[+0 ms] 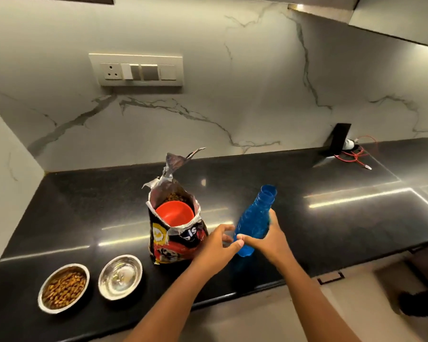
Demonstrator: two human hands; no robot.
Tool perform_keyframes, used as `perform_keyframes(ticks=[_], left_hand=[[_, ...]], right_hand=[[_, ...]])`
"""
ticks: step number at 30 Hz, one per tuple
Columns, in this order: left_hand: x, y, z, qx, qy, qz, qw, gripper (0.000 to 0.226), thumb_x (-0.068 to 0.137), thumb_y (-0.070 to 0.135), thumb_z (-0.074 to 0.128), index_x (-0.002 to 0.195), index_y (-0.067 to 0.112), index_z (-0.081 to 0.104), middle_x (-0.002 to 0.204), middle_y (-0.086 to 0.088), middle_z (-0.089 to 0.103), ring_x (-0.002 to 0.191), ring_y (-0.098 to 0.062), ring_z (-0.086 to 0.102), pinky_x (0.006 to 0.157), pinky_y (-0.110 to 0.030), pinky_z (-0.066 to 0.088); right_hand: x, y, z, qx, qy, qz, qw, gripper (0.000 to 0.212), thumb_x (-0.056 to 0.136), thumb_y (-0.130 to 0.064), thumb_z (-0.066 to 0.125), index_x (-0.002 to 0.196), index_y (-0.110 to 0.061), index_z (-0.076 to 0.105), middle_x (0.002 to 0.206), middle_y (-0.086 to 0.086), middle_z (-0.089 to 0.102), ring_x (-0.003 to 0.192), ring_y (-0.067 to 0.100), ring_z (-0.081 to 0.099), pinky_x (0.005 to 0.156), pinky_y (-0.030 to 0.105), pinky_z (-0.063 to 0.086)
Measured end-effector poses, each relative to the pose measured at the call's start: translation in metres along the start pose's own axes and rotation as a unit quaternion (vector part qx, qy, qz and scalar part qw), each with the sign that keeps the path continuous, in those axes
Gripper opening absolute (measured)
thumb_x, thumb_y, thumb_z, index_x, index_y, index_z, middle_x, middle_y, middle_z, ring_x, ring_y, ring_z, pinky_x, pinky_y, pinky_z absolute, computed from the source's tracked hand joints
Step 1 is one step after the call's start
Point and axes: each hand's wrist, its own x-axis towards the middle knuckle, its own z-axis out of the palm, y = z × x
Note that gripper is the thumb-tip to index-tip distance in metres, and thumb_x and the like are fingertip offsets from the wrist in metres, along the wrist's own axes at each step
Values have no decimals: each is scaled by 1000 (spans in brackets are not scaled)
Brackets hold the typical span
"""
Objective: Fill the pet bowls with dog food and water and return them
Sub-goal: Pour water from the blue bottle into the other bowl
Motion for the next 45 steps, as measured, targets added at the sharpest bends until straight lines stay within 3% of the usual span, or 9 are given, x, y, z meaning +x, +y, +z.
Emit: perform_keyframes(ticks=[6, 11, 17, 22, 26, 30, 35, 38, 45], left_hand=[[-6, -8, 13, -60, 21, -68, 996, 44, 91, 37, 66, 132, 29, 52, 121, -2, 64, 106, -19, 68, 86, -39, 59], [-13, -12, 21, -84, 47, -87, 992, 39, 95, 33, 63, 132, 27, 52, 119, -4, 65, 106, -21, 69, 87, -39, 58], [-24, -31, 29, -99, 77, -127, 984, 47, 96, 35, 61, 140, 25, 48, 117, 3, 63, 104, -14, 69, 89, -35, 58], [-46, -49, 18, -56, 56, -123, 989, 63, 94, 45, 59, 151, 34, 32, 131, 10, 60, 111, -9, 64, 96, -33, 55], [-81, -64, -1, -70, 105, -109, 986, 54, 97, 31, 60, 147, 30, 39, 135, 4, 58, 111, -15, 66, 93, -33, 56], [-109, -93, -30, -246, 225, -147, 931, 44, 99, 21, 59, 141, 18, 46, 119, -8, 66, 89, -16, 72, 66, -26, 59], [-132, -155, -73, -325, 369, -214, 844, 55, 99, 23, 59, 147, 10, 36, 120, -20, 64, 91, -26, 67, 68, -36, 55], [-136, -184, -94, -328, 378, -240, 832, 72, 98, 27, 61, 156, 15, 19, 130, -25, 61, 100, -30, 65, 68, -36, 54], [-122, -188, -127, -384, 348, -226, 825, 67, 102, 35, 52, 155, 18, 15, 116, -26, 65, 88, -34, 71, 63, -38, 61]], right_hand=[[11, 24, 9, 47, -1, -20, 999, 101, 65, -40, 95, 145, -34, 33, 130, -10, 61, 118, 8, 62, 102, 38, 52], [16, 39, 10, 68, -8, -45, 997, 79, 67, -33, 95, 130, -33, 46, 120, -8, 66, 111, 9, 67, 99, 47, 56], [4, 34, 10, 51, -42, -85, 994, 72, 66, -28, 96, 118, -46, 48, 114, -13, 68, 105, -2, 67, 90, 27, 57], [-25, 31, 34, 52, -76, -132, 987, 72, 62, -41, 94, 123, -39, 54, 109, -8, 72, 102, 9, 72, 88, 40, 60], [-45, 18, 57, 52, -124, -165, 977, 80, 61, -41, 95, 129, -31, 54, 117, -9, 70, 109, 13, 70, 93, 45, 59], [-54, -7, 78, 37, -163, -204, 965, 79, 61, -42, 97, 127, -33, 55, 116, -13, 69, 109, 9, 69, 93, 39, 59], [-67, -34, 104, -23, -179, -234, 955, 82, 60, -53, 93, 130, -46, 50, 117, -21, 70, 108, 2, 69, 93, 36, 59], [-69, -45, 115, -69, -184, -238, 951, 85, 59, -59, 89, 129, -64, 42, 115, -33, 66, 108, -3, 66, 93, 27, 57], [-66, -64, 137, -200, -198, -244, 928, 97, 57, -70, 82, 142, -45, 42, 123, -25, 64, 113, 6, 64, 92, 28, 52]])
